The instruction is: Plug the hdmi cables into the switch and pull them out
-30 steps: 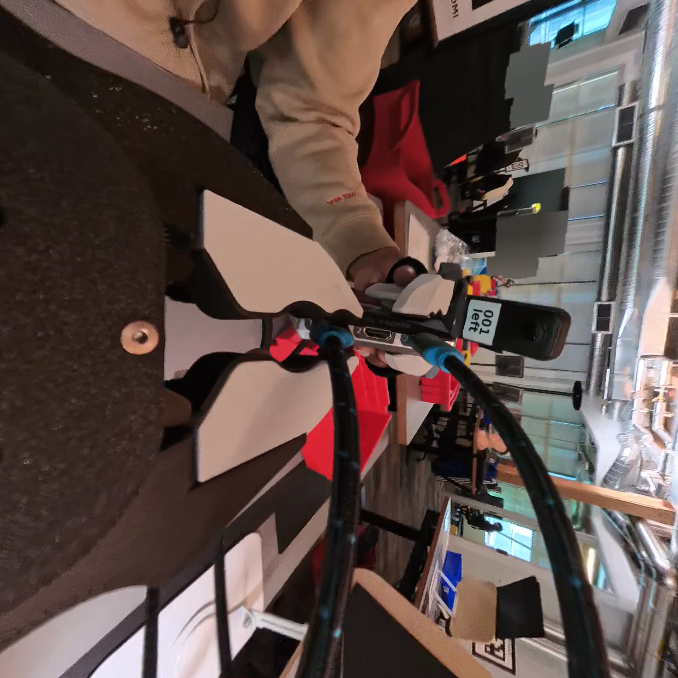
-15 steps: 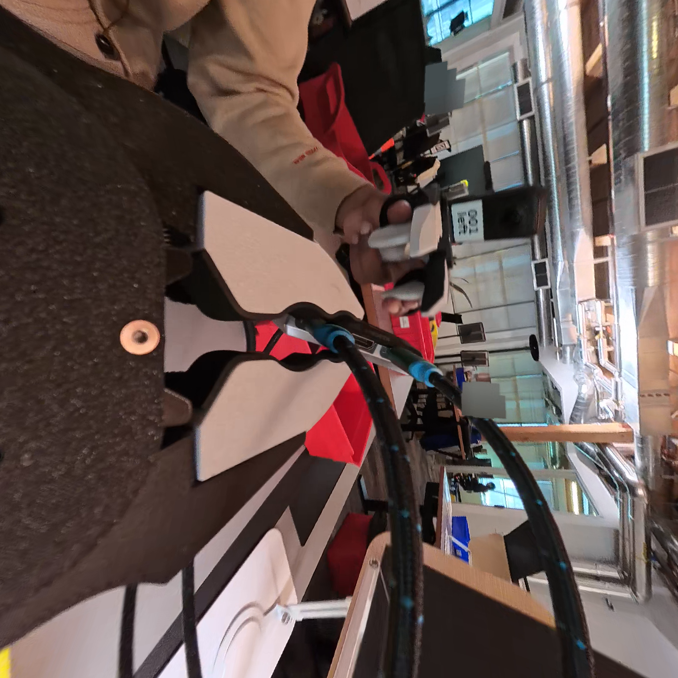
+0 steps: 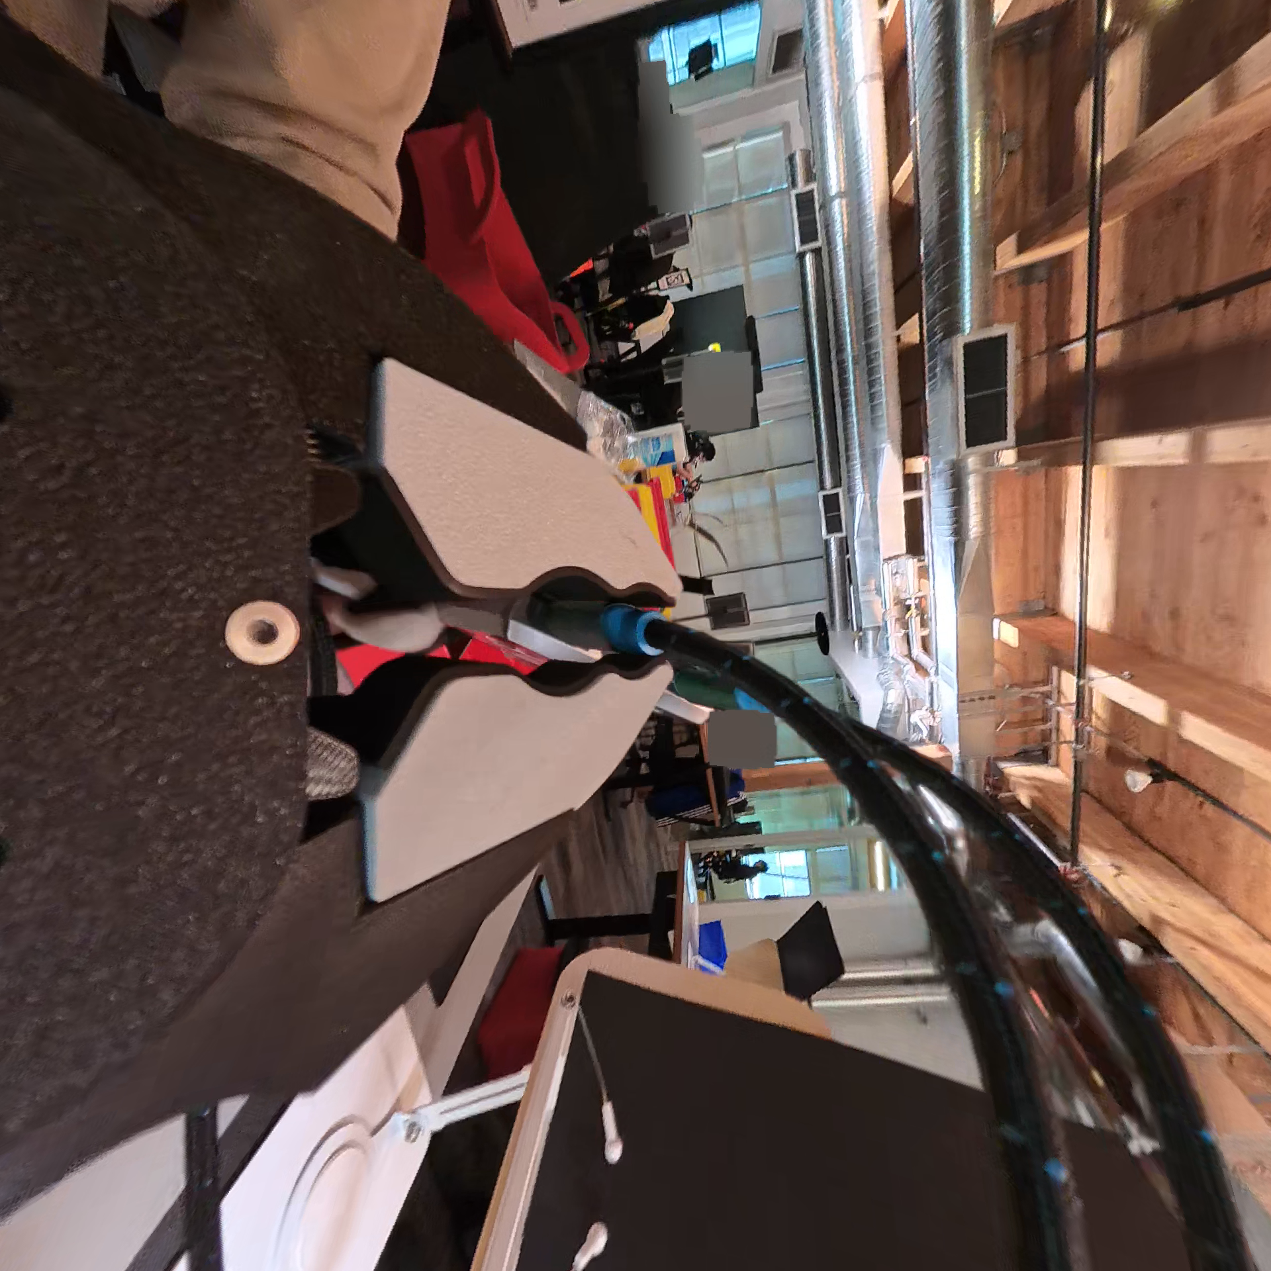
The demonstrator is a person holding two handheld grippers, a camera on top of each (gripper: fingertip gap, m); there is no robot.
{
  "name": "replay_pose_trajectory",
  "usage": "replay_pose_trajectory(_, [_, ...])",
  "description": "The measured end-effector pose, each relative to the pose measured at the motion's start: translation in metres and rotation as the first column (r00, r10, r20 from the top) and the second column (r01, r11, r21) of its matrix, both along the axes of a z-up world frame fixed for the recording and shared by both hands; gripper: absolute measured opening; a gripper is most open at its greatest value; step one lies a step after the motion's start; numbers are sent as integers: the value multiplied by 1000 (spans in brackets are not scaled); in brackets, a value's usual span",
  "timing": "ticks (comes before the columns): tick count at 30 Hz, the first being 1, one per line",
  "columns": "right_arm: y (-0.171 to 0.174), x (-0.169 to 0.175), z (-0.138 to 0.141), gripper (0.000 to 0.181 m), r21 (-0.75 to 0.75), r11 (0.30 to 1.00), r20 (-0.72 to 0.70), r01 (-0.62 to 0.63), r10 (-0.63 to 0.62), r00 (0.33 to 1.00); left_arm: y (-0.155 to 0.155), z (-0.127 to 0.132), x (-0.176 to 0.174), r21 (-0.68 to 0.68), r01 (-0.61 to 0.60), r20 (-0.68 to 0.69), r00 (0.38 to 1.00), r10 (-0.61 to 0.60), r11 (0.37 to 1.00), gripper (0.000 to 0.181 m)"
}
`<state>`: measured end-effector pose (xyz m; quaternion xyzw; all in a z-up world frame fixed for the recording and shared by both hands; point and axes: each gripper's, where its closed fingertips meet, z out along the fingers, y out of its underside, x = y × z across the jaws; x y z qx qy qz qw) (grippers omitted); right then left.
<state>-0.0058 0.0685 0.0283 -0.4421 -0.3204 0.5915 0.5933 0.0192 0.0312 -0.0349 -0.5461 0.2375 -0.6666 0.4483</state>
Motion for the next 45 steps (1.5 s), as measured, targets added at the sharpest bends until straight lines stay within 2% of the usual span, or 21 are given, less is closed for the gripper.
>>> replay_pose_trajectory(2, [-9, -4, 3, 13, 30, 999, -5, -23, 23, 1000, 6, 11, -15, 18, -50, 66, 997, 49, 999, 39])
replay_pose_trajectory(5, [-18, -13, 0, 13, 65, 997, 21, -47, 46, 999, 10, 23, -36, 83, -123, 75, 990, 117, 989, 36])
replay_pose_trajectory(9, [-25, -25, -13, 13, 2, 985, 52, -173, 172, 984, 9, 33, -53, 121, -137, 87, 988, 127, 983, 26])
replay_pose_trajectory(12, [-20, -33, -30, 13, -107, 967, 123, -231, 244, 962, 12, 26, -60, 159, -145, -8, 989, 149, 977, 25])
replay_pose_trajectory(14, [-24, -35, -39, 12, -171, 938, 157, -302, 329, 931, 10, 22, -62, 263, -147, -86, 981, 174, 954, 24])
replay_pose_trajectory(16, [-28, -35, -46, 12, -166, 929, 201, -330, 359, 911, 6, 21, -64, 358, -138, -149, 968, 203, 923, 23])
replay_pose_trajectory(23, [-45, -33, -51, 17, -50, 929, 283, -366, 364, 887, -10, 22, -73, 485, -66, -231, 952, 200, 872, 23])
replay_pose_trajectory(30, [-49, -37, -47, 12, -18, 926, 230, -377, 371, 900, -13, 19, -66, 491, -48, -243, 951, 190, 870, 23])
replay_pose_trajectory(38, [-44, -37, -48, 11, 49, 946, 247, -320, 299, 922, -9, 18, -67, 463, -59, -243, 951, 191, 884, 24])
replay_pose_trajectory(45, [-53, -33, -42, 11, 132, 938, 288, -321, 274, 918, -17, 23, -62, 501, -30, -270, 944, 189, 865, 22])
